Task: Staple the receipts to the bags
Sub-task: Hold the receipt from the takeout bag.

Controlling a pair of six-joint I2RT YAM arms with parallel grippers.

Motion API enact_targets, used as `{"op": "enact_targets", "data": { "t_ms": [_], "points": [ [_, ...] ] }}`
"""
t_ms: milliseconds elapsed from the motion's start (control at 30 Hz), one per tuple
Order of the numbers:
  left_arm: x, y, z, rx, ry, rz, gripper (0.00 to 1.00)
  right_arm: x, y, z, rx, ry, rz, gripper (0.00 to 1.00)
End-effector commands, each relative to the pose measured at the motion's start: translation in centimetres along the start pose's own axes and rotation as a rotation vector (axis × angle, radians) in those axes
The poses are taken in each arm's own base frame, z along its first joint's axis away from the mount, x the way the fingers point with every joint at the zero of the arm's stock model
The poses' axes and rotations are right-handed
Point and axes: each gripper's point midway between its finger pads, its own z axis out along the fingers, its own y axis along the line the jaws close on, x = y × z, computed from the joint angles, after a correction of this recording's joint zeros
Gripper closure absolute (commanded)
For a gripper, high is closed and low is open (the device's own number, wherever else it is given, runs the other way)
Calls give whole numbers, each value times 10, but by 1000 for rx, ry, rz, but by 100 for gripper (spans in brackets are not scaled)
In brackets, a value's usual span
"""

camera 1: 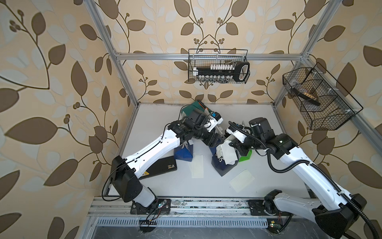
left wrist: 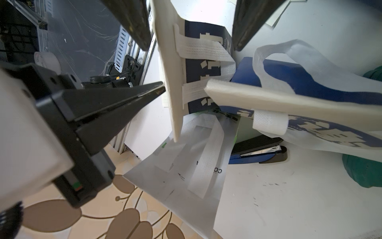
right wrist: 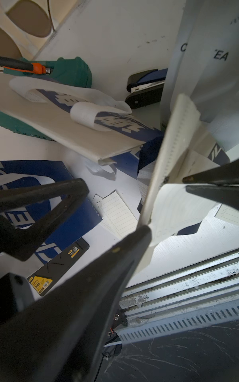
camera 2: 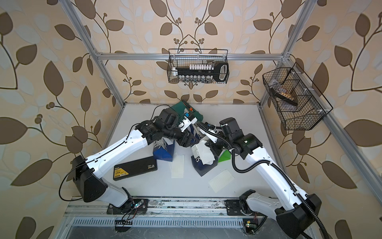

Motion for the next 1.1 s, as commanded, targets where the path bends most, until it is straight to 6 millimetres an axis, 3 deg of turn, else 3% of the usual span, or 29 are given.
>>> {"op": "enact_targets", "data": {
  "t_ms": [0, 200, 367, 633, 800, 900, 1067],
  "points": [
    [-3, -11, 0, 26, -1, 26, 36, -8, 5, -1, -24, -27, -10, 100],
    [5, -15, 0, 38, 25, 30, 36, -13, 5, 1, -27, -31, -11, 100],
    [10, -14, 2, 36, 50, 26, 44, -14, 4, 0, -24, -33, -12, 100],
    [12, -14, 6, 34, 68, 27, 45, -17, 4, 0, -20, -43, -10, 100],
    [12, -14, 8, 26, 76, 34, 51, -20, 5, 1, -25, -46, -14, 100],
    [12, -13, 9, 19, 78, 38, 58, -21, 5, 0, -24, -49, -17, 100],
    [13, -14, 9, 15, 87, 48, 80, -23, 3, -3, -8, -56, -20, 100]
  ]
}}
